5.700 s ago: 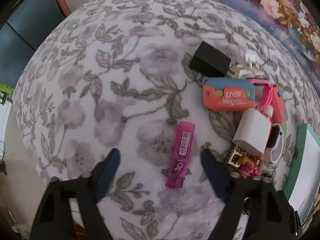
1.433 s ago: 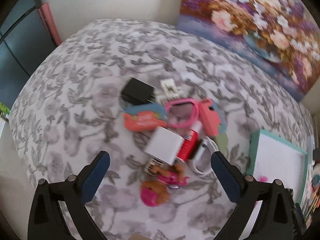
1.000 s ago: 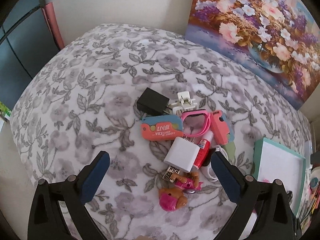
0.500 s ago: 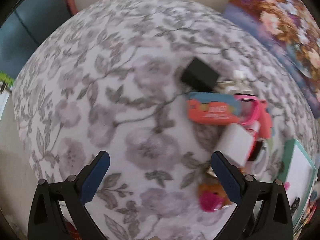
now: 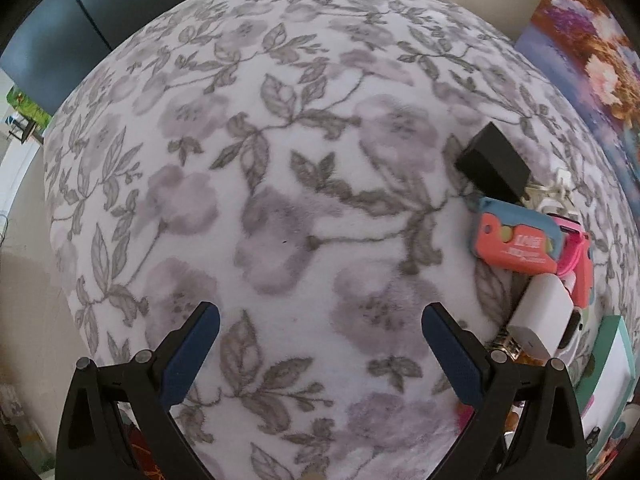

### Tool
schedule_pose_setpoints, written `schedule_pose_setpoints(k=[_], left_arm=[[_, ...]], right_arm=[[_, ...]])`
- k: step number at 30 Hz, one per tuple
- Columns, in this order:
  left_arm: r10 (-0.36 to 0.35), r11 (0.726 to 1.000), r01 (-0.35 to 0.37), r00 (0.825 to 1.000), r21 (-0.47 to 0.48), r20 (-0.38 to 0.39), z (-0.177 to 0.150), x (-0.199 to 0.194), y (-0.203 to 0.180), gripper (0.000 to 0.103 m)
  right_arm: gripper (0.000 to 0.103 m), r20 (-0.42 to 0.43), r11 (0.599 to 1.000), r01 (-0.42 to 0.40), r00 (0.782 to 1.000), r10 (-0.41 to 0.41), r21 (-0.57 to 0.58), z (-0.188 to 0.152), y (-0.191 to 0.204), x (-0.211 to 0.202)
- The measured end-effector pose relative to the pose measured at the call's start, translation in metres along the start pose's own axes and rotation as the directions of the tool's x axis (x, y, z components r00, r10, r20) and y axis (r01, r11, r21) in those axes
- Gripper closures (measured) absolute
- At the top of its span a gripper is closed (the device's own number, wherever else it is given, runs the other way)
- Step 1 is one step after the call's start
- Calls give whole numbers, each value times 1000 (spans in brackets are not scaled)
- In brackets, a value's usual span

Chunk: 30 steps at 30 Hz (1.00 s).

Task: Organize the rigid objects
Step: 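Move both tools back toward the pile of items, then grasp the pink doll figure with the right tool while the left tool grasps the white charger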

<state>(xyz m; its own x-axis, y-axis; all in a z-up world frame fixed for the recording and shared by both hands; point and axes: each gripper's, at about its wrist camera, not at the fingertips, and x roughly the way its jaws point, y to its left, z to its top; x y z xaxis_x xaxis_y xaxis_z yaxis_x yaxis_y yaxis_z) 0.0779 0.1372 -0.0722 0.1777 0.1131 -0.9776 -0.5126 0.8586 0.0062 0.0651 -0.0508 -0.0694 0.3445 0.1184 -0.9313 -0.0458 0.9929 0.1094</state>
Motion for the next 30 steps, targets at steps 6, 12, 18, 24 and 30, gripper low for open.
schedule_pose_setpoints(k=[6,12,18,24,30], left_arm=[[-2,1000,2,1000,-2,-9,0,2,2,2],[4,1000,-4,1000,14,-16,2,8,4,2],[9,1000,-9,1000,25,-10,1,5,1,2],[6,999,-6,1000,33,-11,0,4,-1,2],[4,999,-3,1000,54,-5,-3,0,-10,2]], right_arm=[[0,-29,999,40,999,-40,-11,-1,5,19],[0,4,993,97,995,-97,-59,-1,15,26],[10,12,996,83,997,-82,-43,-1,12,22],[32,19,999,48,999,-48,-13,2,-10,10],[32,6,998,10,1000,-11,57,6,-36,6]])
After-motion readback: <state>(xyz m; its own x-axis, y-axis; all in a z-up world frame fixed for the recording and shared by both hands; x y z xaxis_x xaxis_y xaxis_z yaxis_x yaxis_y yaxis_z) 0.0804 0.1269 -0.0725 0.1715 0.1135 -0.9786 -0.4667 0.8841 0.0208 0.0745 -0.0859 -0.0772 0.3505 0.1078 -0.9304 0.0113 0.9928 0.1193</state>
